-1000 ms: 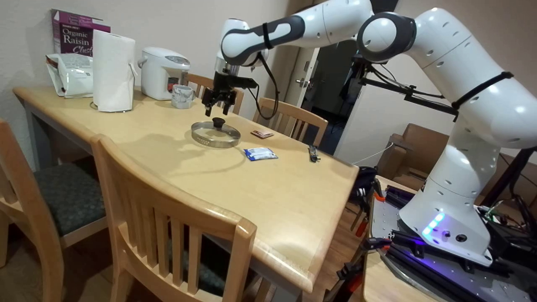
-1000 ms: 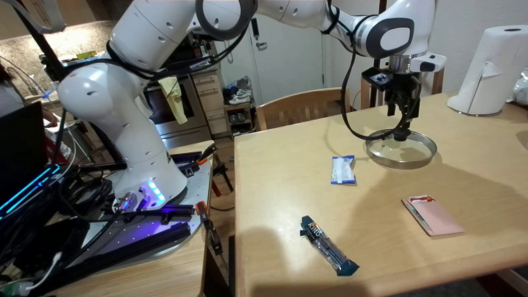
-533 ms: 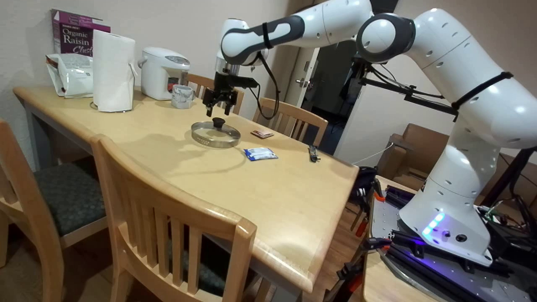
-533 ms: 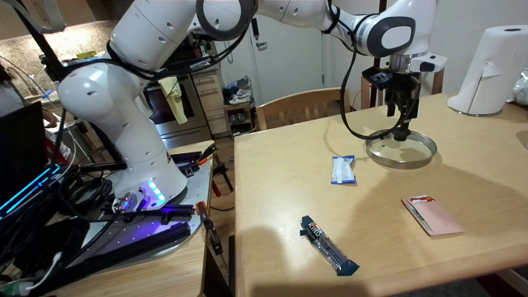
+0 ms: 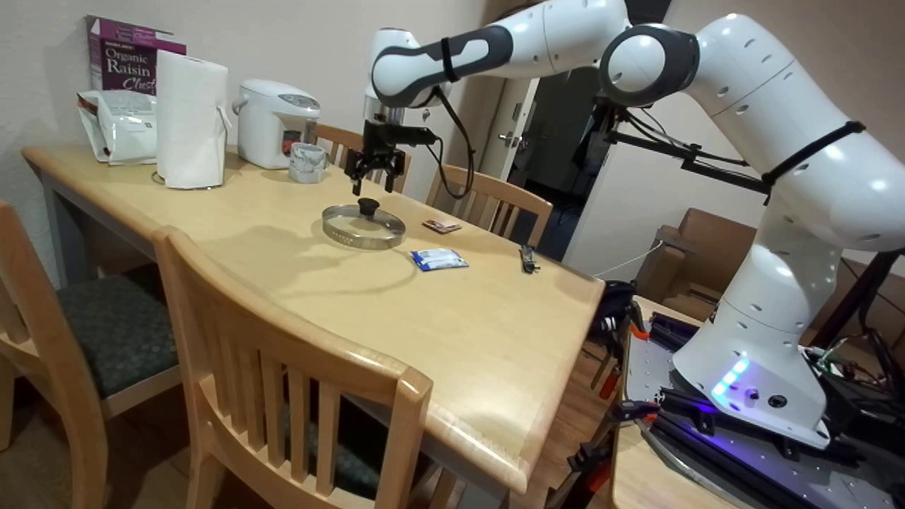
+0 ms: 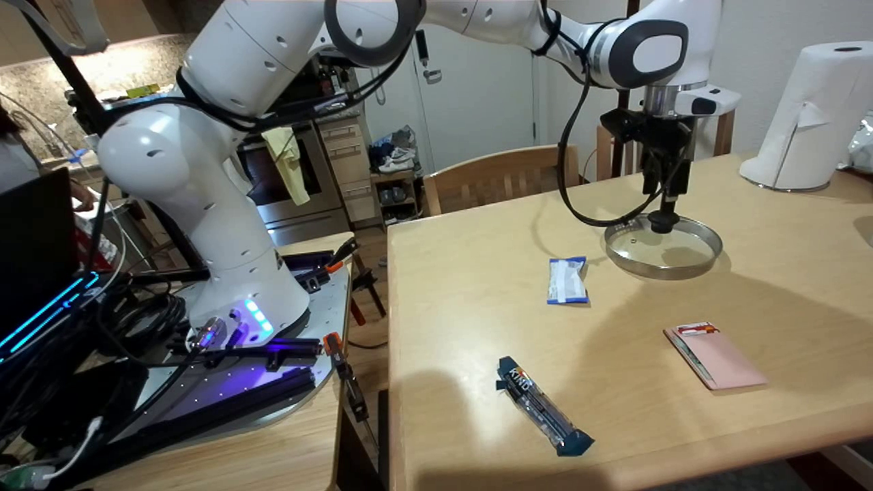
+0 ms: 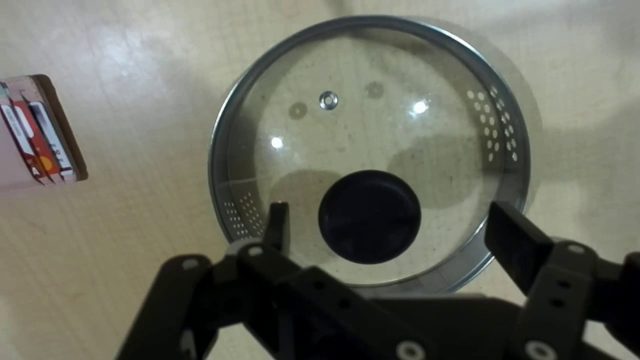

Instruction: Place the glass lid on top of the white packet

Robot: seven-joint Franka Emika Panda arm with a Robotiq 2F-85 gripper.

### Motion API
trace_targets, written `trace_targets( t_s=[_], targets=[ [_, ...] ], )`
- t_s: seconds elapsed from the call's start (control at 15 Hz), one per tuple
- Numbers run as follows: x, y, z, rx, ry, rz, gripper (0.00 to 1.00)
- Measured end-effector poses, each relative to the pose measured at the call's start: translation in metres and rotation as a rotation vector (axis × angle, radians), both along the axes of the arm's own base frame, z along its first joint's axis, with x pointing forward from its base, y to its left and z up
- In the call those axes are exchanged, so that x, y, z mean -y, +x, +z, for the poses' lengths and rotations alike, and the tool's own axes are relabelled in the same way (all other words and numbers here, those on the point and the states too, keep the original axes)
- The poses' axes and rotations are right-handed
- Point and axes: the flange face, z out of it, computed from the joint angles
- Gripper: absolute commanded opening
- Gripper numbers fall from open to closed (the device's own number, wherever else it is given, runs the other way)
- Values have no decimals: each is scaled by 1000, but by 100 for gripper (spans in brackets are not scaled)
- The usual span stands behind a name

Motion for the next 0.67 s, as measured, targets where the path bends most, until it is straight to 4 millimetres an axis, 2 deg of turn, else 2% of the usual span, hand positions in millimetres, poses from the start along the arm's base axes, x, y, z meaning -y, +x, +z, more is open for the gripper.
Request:
trace_targets(
  t_s=[0.67],
  targets=[
    [-11, -1, 1, -30, 29, 1, 100]
  ],
)
